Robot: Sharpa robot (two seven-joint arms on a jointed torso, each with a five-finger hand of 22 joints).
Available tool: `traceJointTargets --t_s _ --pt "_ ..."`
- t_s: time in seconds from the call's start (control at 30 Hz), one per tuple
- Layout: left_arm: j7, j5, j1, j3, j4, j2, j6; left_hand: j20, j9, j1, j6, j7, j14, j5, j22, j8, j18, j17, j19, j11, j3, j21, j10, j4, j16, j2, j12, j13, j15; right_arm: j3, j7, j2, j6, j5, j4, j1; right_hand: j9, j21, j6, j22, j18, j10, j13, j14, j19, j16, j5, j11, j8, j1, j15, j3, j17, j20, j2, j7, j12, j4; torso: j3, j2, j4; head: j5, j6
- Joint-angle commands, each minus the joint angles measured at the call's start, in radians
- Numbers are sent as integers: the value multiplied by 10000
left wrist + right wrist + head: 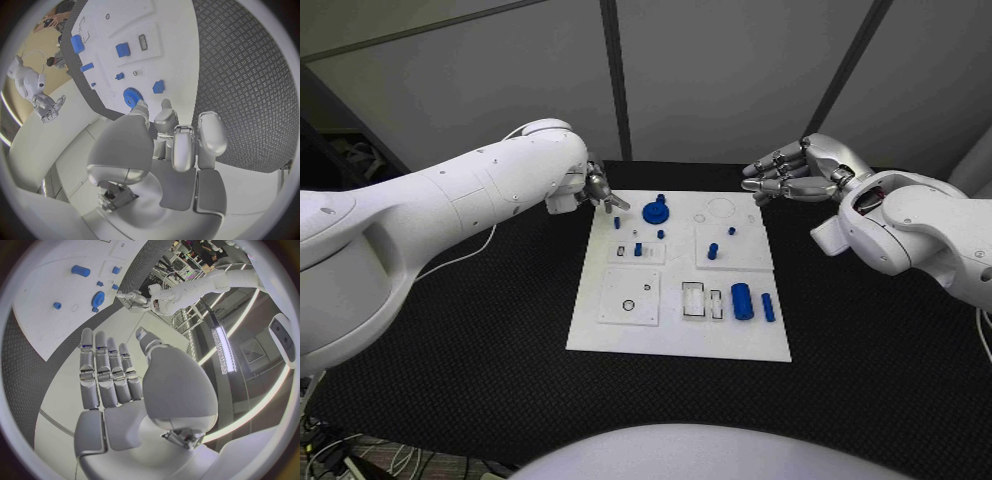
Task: Assemble the parts on the task board
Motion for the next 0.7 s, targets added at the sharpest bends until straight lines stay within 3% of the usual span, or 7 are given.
traceJointTargets --t_s 0.03,0.7 --pt "10 -137 7 1 -71 38 175 66 -21 -50 93 0 874 -55 -2 8 -486 1820 -33 59 -61 -48 191 -31 55 25 69 453 59 8 115 18 -28 36 3 19 -2 -64 -62 -9 106 -74 -2 -48 42 -37 58 -16 -8 -8 39 -68 -16 35 115 8 -4 -11 3 -1 6 5 -12" --pt "-32 -138 -102 -4 -181 155 538 55 -85 50 206 -30 891 -54 -38 35 -475 1887 -60 35 -76 -86 223 -71 107 162 218 526 42 8 117 93 -1 35 -53 19 -1 -77 -63 -24 107 -76 -1 -49 53 -37 73 -16 -8 2 38 -73 -22 35 129 8 -4 -14 4 -7 8 32 -50"
